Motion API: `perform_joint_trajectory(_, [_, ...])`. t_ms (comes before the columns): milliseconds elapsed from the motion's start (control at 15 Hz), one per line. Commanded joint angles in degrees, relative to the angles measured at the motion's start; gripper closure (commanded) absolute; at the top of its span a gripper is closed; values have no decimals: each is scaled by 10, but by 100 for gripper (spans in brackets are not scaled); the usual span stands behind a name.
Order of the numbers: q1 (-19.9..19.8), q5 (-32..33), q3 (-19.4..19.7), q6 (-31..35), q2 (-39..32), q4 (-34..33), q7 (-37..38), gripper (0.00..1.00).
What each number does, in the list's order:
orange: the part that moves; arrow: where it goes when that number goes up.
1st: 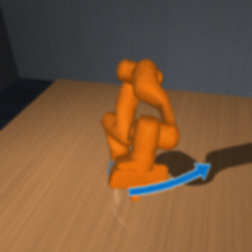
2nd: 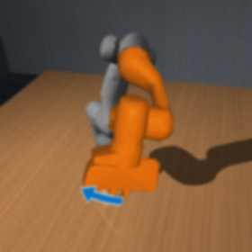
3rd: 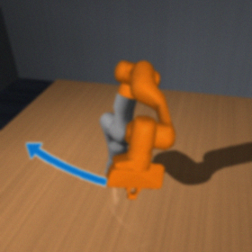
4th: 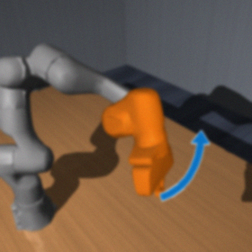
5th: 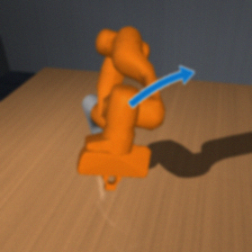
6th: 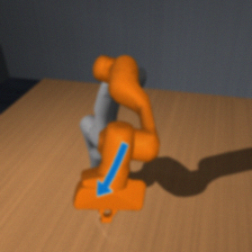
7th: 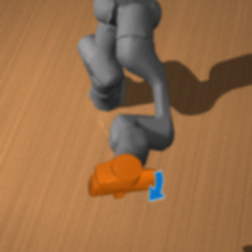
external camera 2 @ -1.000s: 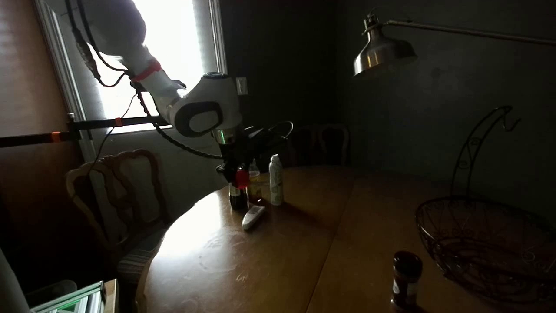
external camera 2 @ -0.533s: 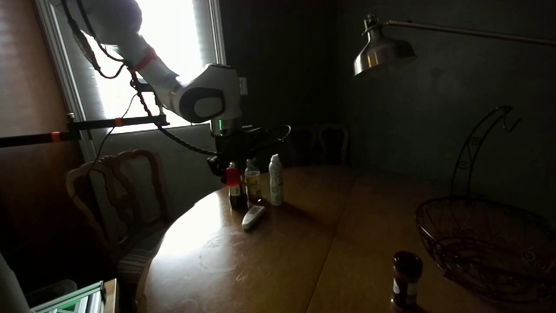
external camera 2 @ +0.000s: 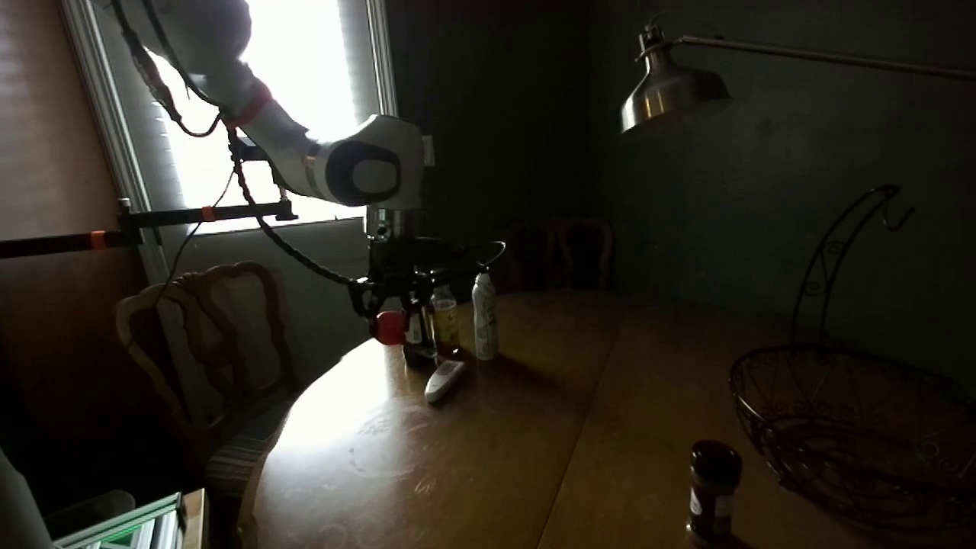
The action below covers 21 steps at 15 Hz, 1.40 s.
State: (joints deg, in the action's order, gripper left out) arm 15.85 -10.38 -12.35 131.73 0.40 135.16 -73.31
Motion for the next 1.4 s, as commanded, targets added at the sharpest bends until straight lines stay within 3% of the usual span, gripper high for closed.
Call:
perform_joint_trajectory(0, [-18,57,3,-38,5,9,108,68])
perform_joint_trajectory(200, [-29,118,8,-18,19,20,199,68])
perform_joint_trajectory(267, [-27,86,5,-24,0,5,148,43])
perform_joint_trajectory(467, [-30,103,7,-24,5,5,179,43])
perform_joint_trajectory(533, [-30,103,7,-24,6,5,182,68])
perform_joint_trajectory(733, [-40,148,14,-48,-49,-26,272,68])
perform_joint_trajectory(1000, [-47,219,25,-28,-123,-36,398,68])
perform_joint_trajectory(1267, [-61,206,29,6,-190,-53,467,68])
perform_joint_trajectory(1333, [-66,198,26,8,-199,-58,466,18])
